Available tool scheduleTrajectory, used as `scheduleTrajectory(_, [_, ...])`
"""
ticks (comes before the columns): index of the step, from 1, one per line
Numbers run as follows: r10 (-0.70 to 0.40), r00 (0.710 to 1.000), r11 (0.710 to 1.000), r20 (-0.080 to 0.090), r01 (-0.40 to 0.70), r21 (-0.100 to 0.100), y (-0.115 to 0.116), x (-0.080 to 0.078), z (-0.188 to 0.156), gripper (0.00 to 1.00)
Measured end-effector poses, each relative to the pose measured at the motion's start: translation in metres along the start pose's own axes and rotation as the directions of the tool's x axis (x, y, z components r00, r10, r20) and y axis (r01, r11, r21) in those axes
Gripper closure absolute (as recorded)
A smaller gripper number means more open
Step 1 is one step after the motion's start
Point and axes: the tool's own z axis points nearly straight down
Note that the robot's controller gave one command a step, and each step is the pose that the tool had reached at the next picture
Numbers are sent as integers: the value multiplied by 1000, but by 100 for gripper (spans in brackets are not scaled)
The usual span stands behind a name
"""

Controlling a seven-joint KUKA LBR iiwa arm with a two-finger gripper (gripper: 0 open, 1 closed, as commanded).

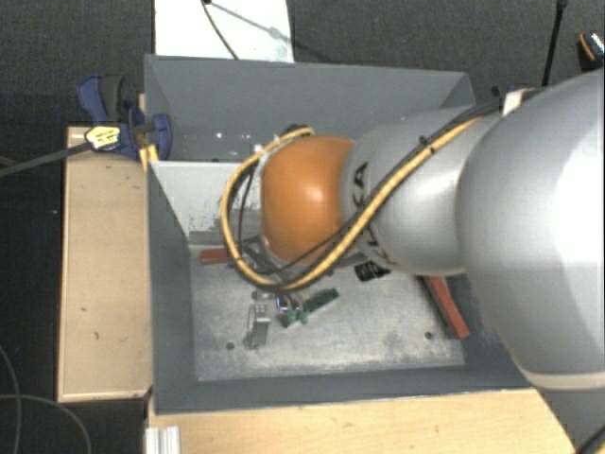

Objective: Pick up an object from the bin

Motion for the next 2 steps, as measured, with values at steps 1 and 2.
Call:
scheduleTrajectory(1, [56, 998, 998, -4, -56, 6, -70, -46, 68, 0])
scheduleTrajectory(2, [-2, 1000, 1000, -3, 2, 5, -147, -21, 65, 0])
